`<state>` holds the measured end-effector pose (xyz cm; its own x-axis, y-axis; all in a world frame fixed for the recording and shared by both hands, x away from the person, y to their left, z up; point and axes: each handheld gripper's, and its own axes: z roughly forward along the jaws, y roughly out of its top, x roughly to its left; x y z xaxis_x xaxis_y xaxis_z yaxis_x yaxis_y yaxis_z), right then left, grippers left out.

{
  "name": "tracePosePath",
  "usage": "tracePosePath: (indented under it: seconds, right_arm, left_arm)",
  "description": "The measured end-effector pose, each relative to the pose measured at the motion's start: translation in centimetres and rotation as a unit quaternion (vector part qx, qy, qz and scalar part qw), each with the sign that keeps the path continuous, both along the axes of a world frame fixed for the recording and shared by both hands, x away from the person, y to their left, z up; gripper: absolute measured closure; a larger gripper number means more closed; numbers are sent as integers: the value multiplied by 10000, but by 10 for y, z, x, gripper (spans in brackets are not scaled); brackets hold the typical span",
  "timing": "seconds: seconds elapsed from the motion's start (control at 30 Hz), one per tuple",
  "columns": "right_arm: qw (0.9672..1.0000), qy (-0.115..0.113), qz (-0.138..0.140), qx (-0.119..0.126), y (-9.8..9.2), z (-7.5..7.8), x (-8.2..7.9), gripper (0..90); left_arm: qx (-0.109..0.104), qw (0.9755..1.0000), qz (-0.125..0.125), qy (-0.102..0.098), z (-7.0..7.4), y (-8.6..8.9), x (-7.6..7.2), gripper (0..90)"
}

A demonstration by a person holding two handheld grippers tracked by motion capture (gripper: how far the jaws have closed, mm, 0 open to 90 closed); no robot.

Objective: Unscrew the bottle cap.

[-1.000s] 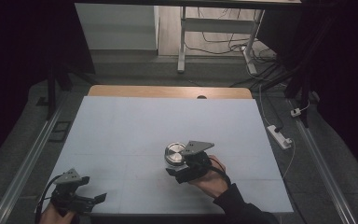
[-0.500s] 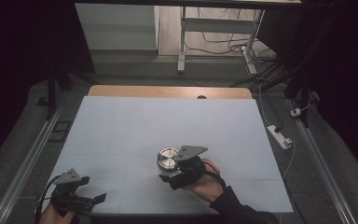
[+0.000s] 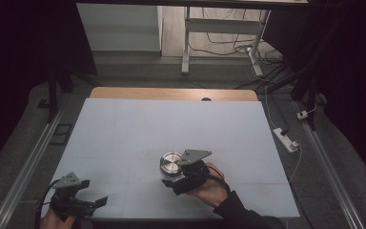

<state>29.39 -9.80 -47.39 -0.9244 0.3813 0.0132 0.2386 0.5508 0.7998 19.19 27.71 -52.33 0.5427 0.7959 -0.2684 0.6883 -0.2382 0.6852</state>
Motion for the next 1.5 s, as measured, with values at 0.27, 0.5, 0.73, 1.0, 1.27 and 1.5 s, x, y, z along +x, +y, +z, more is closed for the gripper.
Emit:
tracePosePath:
  seconds: [0.27,0.5,0.73,1.0,1.27,1.5]
  right_arm:
    - [10000,0,-6,31,-1,1,-1,144]
    - [10000,-13,11,23,-2,0,-1,144]
    - [10000,-27,23,59,-2,2,-3,144]
    - [10000,-52,0,45,-3,2,-2,144]
    - [10000,-68,13,50,-4,2,-2,144]
    - [10000,-59,32,46,-4,2,-1,144]
  left_arm:
    - [10,9997,-144,-209,6,-4,2,0]
    - [-49,9982,-447,-401,10,-13,7,0]
    - [-138,9936,-908,-659,19,-31,16,0]
    - [-84,9867,-1362,-884,32,-54,30,0]
    - [-159,9839,-1598,-784,47,-67,49,0]
    - [-34,9774,-1893,-935,59,-81,59,0]
